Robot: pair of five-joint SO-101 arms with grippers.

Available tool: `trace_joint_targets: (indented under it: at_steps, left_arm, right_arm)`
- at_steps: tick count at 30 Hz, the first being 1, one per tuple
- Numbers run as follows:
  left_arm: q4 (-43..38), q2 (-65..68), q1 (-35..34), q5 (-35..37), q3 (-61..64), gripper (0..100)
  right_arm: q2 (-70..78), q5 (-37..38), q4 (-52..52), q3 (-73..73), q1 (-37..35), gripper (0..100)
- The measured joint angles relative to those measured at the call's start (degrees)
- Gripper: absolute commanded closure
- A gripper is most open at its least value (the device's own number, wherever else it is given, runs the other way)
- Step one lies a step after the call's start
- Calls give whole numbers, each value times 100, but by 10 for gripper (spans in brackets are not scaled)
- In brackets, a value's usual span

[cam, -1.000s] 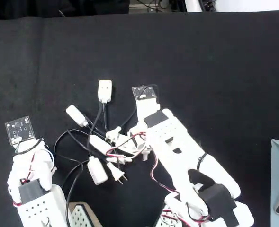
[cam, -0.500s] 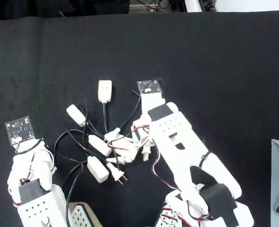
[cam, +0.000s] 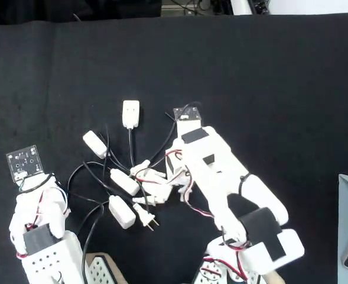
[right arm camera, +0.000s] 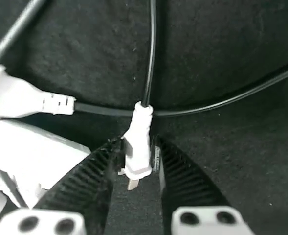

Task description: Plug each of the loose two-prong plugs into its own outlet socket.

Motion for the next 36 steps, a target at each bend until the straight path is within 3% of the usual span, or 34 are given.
trace_joint_targets:
  at_steps: [4,7,36]
  left_arm:
    - [0,0,0,0,0,970]
    - [0,0,0,0,0,970]
    - [0,0,0,0,0,970]
  right_arm:
    - [44,0,-9,0,0,907]
    - [44,0,-9,0,0,988]
    - [589,0,589,-422,-114,986]
